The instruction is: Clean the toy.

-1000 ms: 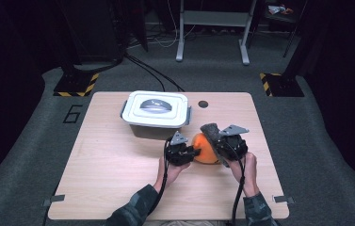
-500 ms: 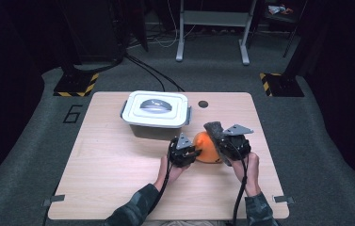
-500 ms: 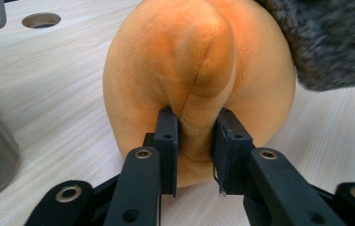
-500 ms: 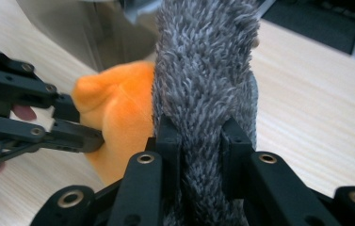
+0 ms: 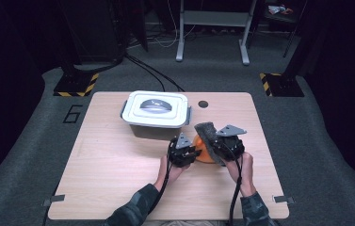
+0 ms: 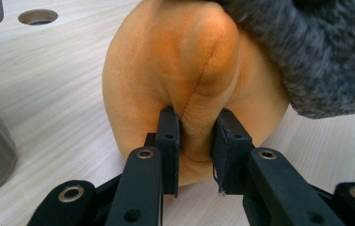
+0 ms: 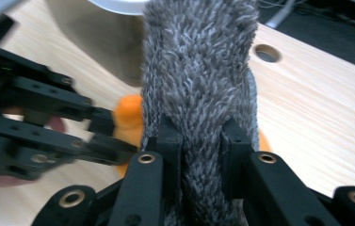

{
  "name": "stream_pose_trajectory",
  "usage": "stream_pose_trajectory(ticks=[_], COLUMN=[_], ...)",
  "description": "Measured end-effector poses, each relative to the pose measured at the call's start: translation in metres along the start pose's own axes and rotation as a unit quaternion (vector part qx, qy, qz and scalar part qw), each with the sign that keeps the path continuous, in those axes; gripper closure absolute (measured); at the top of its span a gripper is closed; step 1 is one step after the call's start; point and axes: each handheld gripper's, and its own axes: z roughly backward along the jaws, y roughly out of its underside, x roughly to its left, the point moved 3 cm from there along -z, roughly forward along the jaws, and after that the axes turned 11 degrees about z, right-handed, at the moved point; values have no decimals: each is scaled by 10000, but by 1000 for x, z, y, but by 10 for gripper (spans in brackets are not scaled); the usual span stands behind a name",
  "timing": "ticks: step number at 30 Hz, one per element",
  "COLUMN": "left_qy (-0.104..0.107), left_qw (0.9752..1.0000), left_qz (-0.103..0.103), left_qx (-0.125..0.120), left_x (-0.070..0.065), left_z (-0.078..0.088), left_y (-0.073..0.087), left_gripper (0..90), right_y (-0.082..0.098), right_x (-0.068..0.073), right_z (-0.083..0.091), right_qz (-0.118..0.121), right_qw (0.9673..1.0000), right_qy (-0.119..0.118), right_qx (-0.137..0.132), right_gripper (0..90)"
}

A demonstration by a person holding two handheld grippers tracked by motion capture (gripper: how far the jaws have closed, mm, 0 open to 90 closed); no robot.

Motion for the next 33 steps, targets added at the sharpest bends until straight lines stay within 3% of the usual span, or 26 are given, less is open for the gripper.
stream_pose_trajectory(ticks=[2, 4, 8, 13, 18, 28, 33], left_qy=[2, 13, 57, 57, 65, 50, 17], left_qw=[10000, 10000, 9999, 9999, 9999, 9999, 9998], left_qz=[6, 66, 137, 114, 117, 153, 159], left_qx=[-3, -17, -17, -33, -48, -56, -82], left_x=[0, 1, 3, 2, 2, 3, 4], left_z=[0, 0, 0, -1, -1, 0, 1], left_y=[0, 0, 0, 0, 0, 2, 1], left_gripper=[742, 742, 742, 742, 741, 741, 741], right_y=[4, 10, 28, 49, 67, 99, 96], right_x=[-6, -11, -22, -33, -43, -50, -51], right_z=[2, 2, -1, -6, -14, -42, -40], right_qz=[28, -75, -249, -554, -812, -1089, -1041], right_qw=[10000, 9995, 9981, 9965, 9924, 9845, 9847], right_qy=[63, 264, 378, 345, 407, 272, 327], right_qx=[43, 166, 406, 527, 825, 1351, 1356], right_gripper=[745, 745, 745, 745, 745, 744, 744])
